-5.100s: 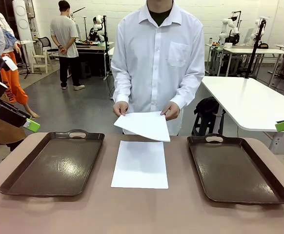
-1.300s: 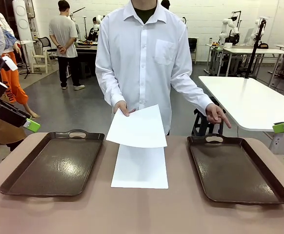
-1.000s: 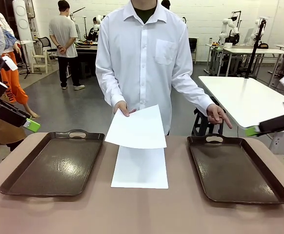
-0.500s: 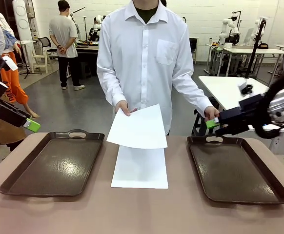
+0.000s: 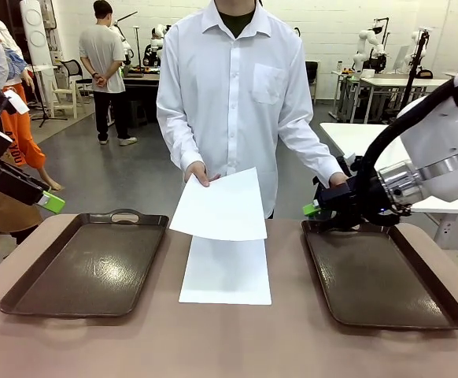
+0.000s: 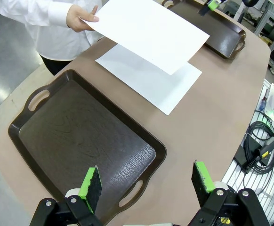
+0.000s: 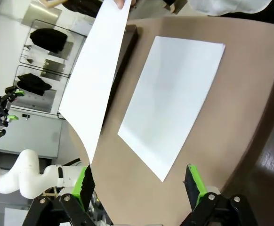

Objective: Sort the A4 documents.
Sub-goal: Receive the A4 Paper.

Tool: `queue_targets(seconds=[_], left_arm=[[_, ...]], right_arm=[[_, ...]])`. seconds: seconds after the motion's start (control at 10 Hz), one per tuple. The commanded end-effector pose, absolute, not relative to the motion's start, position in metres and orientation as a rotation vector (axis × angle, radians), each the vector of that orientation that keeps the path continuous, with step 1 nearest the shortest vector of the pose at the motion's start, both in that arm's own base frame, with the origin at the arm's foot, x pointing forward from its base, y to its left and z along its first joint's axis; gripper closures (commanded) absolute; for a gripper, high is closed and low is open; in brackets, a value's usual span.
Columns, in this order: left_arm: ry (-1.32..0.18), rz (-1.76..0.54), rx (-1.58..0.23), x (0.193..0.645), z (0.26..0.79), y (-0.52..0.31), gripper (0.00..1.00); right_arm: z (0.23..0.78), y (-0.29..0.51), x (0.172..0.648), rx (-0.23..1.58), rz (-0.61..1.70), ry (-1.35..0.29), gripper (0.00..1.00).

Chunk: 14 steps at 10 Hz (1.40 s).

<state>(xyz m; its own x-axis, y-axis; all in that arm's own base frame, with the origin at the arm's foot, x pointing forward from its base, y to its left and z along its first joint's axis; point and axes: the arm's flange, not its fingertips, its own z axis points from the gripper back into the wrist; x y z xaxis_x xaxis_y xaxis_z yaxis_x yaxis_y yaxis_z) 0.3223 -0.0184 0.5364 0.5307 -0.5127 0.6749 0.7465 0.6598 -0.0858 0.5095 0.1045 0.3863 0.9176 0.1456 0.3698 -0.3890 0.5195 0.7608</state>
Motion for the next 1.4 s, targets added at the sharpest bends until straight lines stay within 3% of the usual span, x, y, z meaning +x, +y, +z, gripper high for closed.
queue_targets(seconds=[0.0, 0.3, 1.3], left_arm=[[-0.671, -0.781, -0.4, 0.324, 0.534, -0.017, 0.0], [-0.671, -0.781, -0.4, 0.324, 0.534, -0.017, 0.0], [-0.671, -0.781, -0.4, 0.324, 0.534, -0.017, 0.0]], right_arm=[[0.383, 0.112, 0.526, 1.05, 0.291, -0.239, 0.0], [0.372, 0.13, 0.536, 1.011, 0.287, -0.243, 0.0], [0.38, 0.174, 0.569, 1.118, 0.25, -0.23, 0.0]])
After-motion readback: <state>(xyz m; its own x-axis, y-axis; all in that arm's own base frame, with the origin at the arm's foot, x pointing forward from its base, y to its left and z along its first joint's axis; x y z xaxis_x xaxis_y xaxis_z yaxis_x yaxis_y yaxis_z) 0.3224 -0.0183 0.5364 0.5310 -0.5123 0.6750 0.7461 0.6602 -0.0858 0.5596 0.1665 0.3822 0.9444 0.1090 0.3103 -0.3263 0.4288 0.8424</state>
